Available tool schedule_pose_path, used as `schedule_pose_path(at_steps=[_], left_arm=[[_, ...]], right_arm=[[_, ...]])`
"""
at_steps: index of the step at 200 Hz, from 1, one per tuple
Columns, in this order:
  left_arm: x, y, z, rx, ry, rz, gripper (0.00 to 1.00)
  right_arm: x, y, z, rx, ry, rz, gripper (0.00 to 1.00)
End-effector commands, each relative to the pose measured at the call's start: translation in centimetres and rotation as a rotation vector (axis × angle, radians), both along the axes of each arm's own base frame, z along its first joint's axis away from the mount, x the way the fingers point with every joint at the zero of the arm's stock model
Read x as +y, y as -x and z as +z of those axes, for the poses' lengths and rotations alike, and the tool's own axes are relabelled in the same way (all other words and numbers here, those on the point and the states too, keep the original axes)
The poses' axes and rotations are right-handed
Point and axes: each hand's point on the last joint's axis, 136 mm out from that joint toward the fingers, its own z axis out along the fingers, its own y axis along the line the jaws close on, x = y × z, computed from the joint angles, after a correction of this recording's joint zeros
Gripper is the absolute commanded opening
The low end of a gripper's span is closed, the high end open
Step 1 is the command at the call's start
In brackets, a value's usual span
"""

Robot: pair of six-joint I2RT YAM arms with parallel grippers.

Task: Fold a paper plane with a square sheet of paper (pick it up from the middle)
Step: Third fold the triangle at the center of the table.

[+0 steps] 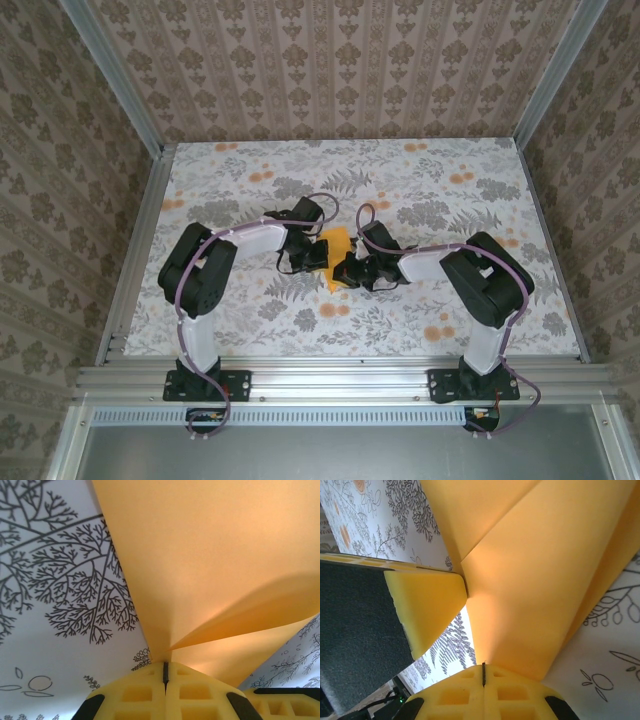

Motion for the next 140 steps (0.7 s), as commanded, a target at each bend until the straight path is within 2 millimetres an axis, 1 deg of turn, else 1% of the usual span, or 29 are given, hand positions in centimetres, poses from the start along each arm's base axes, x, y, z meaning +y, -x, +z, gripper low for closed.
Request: schedule_pose_path(at_steps=[1,36,55,73,92,117,140], left_arm=[[2.6,2.3,-3.7,0.102,-0.158,0.018,0.00],[2.5,2.4,-3.7,0.105,-0.161,0.020,0.00],[2.6,2.5,-3.8,0.107,-0.164,0.020,0.00],[2.6,2.6,-3.9,0.110,-0.167,0.021,0.00],[2.7,2.5,-3.9,0.110,-0.168,0.022,0.00],[2.7,2.6,-3.9,0.109,-0.173,0.022,0.00],[2.7,2.5,-3.9,0.108,-0.174,0.023,0.00]], right_arm=[[0.1,1.5,-0.3,0.024,-0.007,0.052,0.04],[-0.2,1.9,-2.4,0.068,0.015,0.031,0.04],[-0.1,1.6,-2.9,0.074,0.010,0.020,0.04],[0.2,1.4,-2.6,0.061,-0.011,0.020,0.04],[0.5,1.2,-1.5,0.028,-0.042,0.028,0.05],[0.5,1.7,-0.1,-0.005,-0.070,0.043,0.05],[0.6,2.3,-0.1,-0.005,-0.066,0.056,0.05]])
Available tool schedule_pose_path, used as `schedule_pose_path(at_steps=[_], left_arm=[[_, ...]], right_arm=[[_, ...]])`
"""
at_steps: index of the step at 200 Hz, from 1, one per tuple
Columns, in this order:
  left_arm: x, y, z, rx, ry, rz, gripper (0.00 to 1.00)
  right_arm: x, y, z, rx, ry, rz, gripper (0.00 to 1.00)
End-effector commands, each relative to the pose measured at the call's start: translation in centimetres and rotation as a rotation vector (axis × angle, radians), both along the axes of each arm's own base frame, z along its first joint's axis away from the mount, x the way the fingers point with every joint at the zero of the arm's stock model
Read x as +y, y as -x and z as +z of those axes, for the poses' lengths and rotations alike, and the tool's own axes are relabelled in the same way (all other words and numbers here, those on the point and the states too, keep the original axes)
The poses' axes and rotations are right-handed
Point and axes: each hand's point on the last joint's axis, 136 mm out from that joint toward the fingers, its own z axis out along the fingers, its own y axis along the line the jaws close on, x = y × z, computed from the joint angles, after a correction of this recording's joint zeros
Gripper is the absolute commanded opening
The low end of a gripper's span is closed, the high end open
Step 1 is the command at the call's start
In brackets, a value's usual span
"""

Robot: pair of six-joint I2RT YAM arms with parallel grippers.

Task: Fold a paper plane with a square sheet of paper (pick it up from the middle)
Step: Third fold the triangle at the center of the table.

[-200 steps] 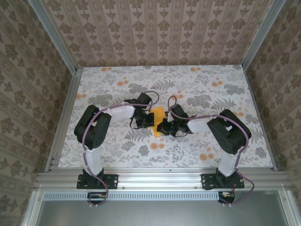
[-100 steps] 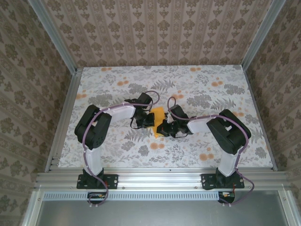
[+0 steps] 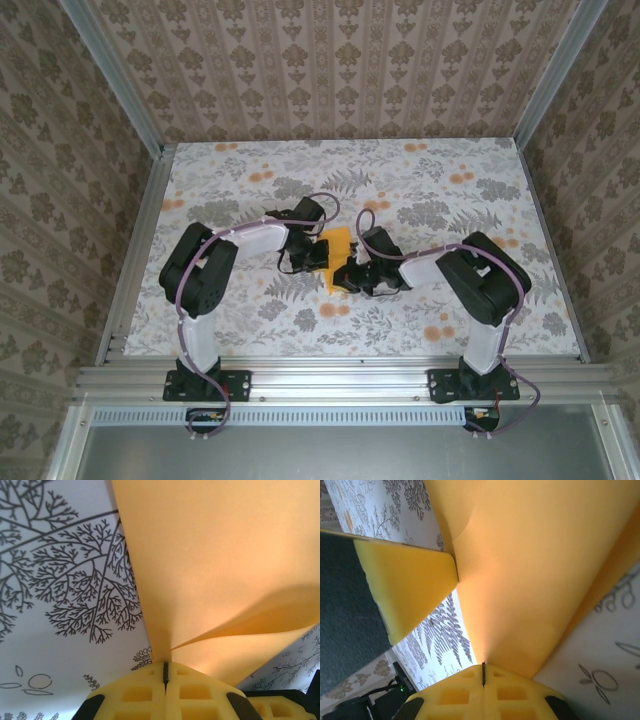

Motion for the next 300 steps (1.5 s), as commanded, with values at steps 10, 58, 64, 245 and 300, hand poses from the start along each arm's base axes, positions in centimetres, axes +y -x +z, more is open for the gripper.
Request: schedule_pose_path(at_steps=[10,58,64,245,300], left_arm=[[2.7,2.4,-3.9,0.105,-0.159,0.020,0.00],[2.8,2.4,-3.9,0.105,-0.163,0.021,0.00],[2.7,2.5,-3.9,0.104,-0.163,0.019,0.00],[2.3,2.2,-3.1,0.085,-0.144,0.006,0.00],[1.2,1.5,-1.9,0.059,-0.099,-0.020,0.00]], right_arm=[[0.4,1.3,0.3,0.007,-0.010,0.034,0.05],[0.6,2.1,-0.5,0.024,0.000,0.047,0.05],[0.6,2.2,-0.6,0.026,0.003,0.050,0.05],[0.0,0.9,4.8,-0.158,0.076,0.053,0.14],[-3.3,-2.9,5.0,-0.191,0.149,-0.050,0.12]])
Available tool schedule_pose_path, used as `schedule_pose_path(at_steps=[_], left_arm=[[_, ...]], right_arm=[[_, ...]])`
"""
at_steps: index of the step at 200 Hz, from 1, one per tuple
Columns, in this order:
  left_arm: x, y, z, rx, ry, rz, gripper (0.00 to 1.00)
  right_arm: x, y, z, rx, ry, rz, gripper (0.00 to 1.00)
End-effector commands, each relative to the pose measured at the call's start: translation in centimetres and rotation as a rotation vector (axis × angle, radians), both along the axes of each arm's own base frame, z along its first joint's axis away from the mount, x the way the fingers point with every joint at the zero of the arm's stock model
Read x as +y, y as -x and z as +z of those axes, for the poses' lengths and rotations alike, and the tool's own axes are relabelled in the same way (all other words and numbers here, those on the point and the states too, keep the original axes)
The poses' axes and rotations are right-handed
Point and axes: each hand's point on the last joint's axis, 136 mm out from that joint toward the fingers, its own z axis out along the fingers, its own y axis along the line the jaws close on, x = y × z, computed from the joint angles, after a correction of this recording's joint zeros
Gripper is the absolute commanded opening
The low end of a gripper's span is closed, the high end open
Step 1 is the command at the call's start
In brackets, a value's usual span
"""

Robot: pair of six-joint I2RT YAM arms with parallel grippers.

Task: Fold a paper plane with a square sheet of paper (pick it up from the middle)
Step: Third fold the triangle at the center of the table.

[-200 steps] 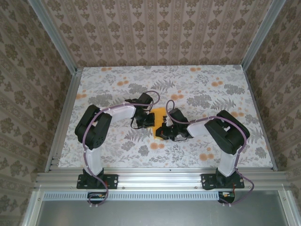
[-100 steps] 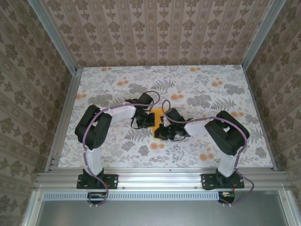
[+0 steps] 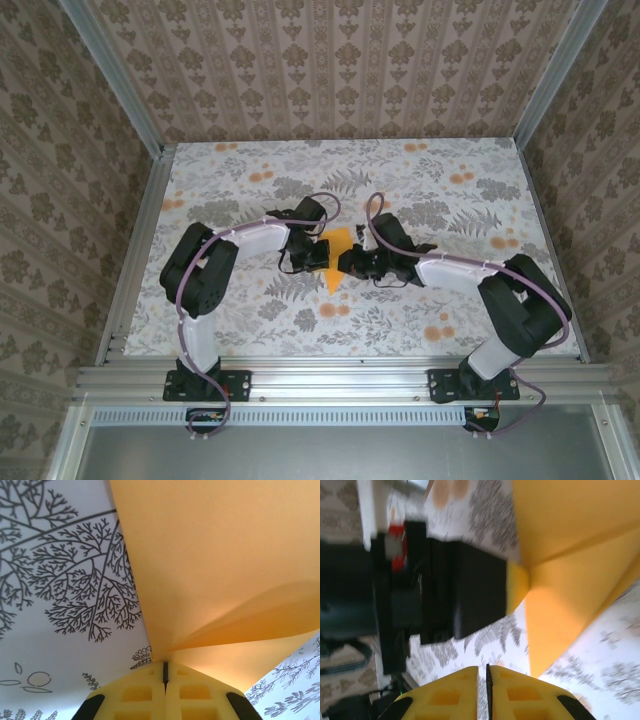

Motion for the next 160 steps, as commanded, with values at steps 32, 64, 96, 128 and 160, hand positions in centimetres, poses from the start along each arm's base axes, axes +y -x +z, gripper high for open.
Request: schedule_pose_path(at_steps=[32,64,96,128,160], left_arm=[[1.3,1.6,-2.3,0.068,-0.092,-0.023,0.00],[1.4,1.6,-2.2,0.068,-0.093,-0.025,0.00],[1.3,1.5,-2.0,0.063,-0.091,-0.028,0.00],[1.2,1.4,-1.7,0.057,-0.090,-0.033,0.00],[0.7,0.9,-0.8,0.035,-0.078,-0.043,0.02]], right_arm=[[-0.1,-1.8,-2.8,0.069,0.061,-0.018,0.09],[0.4,-2.3,-4.2,0.097,0.063,-0.023,0.08],[0.3,-2.4,-5.4,0.132,0.083,-0.036,0.07],[-0.5,-2.2,-6.7,0.165,0.116,-0.074,0.07],[-1.4,-2.1,-7.8,0.205,0.153,-0.123,0.07]])
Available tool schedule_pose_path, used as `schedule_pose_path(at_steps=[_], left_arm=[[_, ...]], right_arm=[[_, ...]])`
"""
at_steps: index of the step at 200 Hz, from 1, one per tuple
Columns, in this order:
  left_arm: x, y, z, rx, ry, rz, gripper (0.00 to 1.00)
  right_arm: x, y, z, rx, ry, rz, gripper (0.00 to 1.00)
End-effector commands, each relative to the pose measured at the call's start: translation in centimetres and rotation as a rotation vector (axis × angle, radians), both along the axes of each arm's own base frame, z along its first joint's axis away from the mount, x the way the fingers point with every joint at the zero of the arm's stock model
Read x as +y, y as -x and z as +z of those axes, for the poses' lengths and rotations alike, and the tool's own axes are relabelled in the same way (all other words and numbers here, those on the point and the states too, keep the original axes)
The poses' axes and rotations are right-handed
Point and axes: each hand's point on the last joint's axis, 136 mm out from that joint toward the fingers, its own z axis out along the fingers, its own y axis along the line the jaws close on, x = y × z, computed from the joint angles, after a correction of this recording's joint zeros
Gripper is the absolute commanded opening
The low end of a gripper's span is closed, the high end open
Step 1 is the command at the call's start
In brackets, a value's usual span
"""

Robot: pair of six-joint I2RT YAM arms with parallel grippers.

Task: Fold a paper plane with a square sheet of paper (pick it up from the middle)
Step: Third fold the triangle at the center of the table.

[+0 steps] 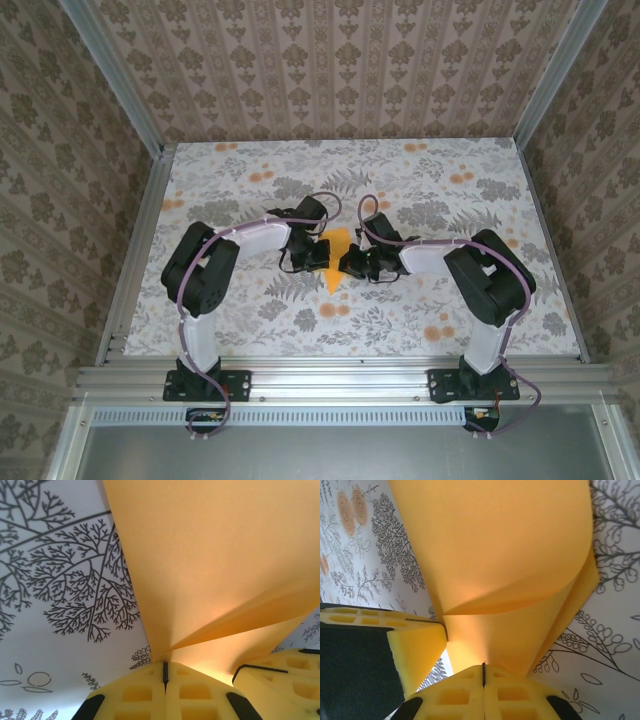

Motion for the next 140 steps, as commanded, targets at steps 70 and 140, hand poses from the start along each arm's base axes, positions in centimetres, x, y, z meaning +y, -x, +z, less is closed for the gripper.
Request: schedule_pose_path(at_steps=[70,140], left_arm=[[-1.5,-0.4,5.1,-0.122,0.142,-0.005,0.23],[-1.9,3.6,4.2,-0.117,0.247,0.050,0.15]], right_arm=[[-2.3,0.6,-3.3,0.134,0.093,-0.154,0.07],[-2.9,0.8,-4.6,0.196,0.062,-0.239,0.07]])
